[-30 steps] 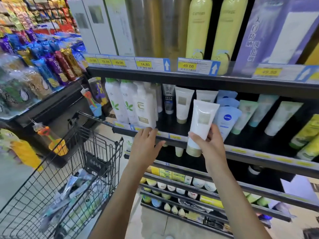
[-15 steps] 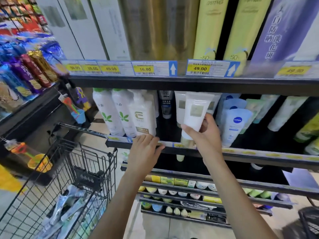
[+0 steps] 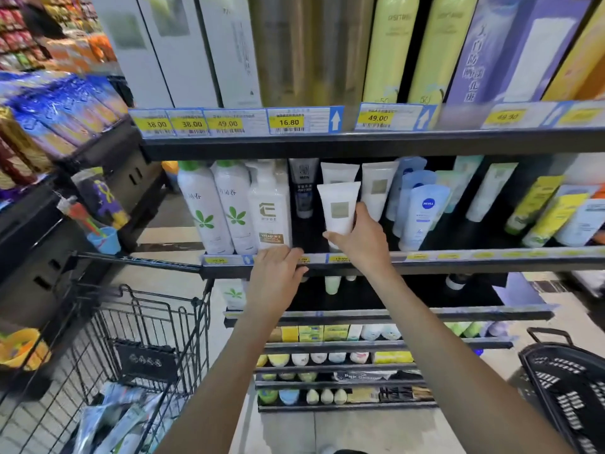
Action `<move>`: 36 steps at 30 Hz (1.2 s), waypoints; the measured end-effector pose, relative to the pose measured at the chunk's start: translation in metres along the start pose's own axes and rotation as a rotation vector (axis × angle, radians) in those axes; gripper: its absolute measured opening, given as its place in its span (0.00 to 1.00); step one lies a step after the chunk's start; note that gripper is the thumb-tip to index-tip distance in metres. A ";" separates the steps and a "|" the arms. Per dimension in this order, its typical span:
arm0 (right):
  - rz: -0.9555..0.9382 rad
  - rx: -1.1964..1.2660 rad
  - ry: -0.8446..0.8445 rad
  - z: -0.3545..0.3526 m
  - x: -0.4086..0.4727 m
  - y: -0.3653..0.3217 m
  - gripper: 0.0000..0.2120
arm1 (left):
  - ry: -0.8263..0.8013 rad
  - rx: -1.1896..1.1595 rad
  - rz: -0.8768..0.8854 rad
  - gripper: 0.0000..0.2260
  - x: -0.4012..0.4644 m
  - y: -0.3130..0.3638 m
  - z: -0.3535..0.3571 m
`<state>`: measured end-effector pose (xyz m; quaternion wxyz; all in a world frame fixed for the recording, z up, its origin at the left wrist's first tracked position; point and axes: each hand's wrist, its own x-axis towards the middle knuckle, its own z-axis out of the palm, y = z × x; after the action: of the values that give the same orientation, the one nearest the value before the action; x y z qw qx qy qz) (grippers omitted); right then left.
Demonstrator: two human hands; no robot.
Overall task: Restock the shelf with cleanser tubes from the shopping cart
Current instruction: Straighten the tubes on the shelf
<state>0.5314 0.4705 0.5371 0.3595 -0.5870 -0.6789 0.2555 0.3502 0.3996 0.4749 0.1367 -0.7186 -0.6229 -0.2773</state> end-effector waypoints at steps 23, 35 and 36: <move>0.085 -0.106 0.038 0.006 -0.010 -0.008 0.28 | -0.039 -0.033 -0.042 0.13 -0.003 0.000 0.000; 0.055 -0.130 0.021 0.004 -0.013 -0.006 0.30 | -0.090 -0.063 -0.078 0.13 -0.003 0.003 -0.007; 0.049 -0.128 0.015 0.004 -0.014 -0.006 0.30 | -0.104 -0.065 -0.086 0.13 -0.003 0.004 -0.010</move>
<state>0.5253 0.4559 0.5372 0.3197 -0.6271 -0.6767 0.2160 0.3517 0.3910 0.4813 0.0686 -0.7085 -0.6502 -0.2656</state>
